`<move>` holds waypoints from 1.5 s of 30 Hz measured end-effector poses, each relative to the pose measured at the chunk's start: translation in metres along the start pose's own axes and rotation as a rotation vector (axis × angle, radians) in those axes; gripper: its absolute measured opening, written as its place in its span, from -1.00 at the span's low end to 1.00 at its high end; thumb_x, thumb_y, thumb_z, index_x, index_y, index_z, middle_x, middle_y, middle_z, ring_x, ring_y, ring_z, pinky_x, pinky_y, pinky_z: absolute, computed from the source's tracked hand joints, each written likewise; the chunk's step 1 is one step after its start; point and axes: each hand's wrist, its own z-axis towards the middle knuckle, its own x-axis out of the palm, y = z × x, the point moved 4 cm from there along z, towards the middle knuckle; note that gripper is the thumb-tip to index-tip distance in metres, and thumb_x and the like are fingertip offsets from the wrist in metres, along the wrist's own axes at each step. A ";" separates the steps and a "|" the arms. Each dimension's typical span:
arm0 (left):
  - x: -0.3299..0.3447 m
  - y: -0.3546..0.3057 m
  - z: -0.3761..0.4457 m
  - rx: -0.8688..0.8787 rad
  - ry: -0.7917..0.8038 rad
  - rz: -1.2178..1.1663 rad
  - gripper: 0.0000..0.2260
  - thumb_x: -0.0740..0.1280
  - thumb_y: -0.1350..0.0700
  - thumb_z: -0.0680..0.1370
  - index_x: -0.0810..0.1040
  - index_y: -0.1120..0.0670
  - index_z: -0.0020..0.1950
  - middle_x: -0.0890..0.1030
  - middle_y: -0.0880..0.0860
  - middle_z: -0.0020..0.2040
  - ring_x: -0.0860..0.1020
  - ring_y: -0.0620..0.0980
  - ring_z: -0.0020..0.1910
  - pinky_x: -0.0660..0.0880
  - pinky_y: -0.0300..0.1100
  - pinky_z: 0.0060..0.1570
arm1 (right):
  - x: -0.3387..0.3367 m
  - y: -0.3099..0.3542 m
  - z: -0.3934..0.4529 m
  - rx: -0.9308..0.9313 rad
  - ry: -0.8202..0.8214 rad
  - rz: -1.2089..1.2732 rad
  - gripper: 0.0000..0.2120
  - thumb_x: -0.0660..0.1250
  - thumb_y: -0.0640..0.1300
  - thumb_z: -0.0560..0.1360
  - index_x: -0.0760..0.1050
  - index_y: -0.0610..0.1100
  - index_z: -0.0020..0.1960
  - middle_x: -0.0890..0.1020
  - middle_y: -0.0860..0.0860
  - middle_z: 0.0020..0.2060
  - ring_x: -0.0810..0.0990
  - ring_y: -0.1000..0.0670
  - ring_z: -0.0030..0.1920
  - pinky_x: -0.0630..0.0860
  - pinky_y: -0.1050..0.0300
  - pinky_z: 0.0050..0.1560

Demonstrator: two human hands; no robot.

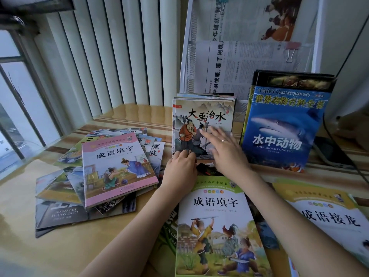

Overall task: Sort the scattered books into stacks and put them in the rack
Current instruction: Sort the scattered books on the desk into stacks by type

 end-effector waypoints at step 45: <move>-0.104 -0.073 -0.120 -0.067 -0.031 -0.546 -0.66 0.13 -0.09 0.62 0.53 0.12 0.11 0.64 0.09 0.01 0.57 0.02 -0.03 0.48 -0.14 -0.04 | -0.044 0.011 -0.131 0.962 0.091 0.883 -0.88 0.32 -0.27 0.45 0.52 -0.21 -0.01 0.58 -0.09 -0.24 0.59 0.01 -0.30 0.52 0.23 -0.30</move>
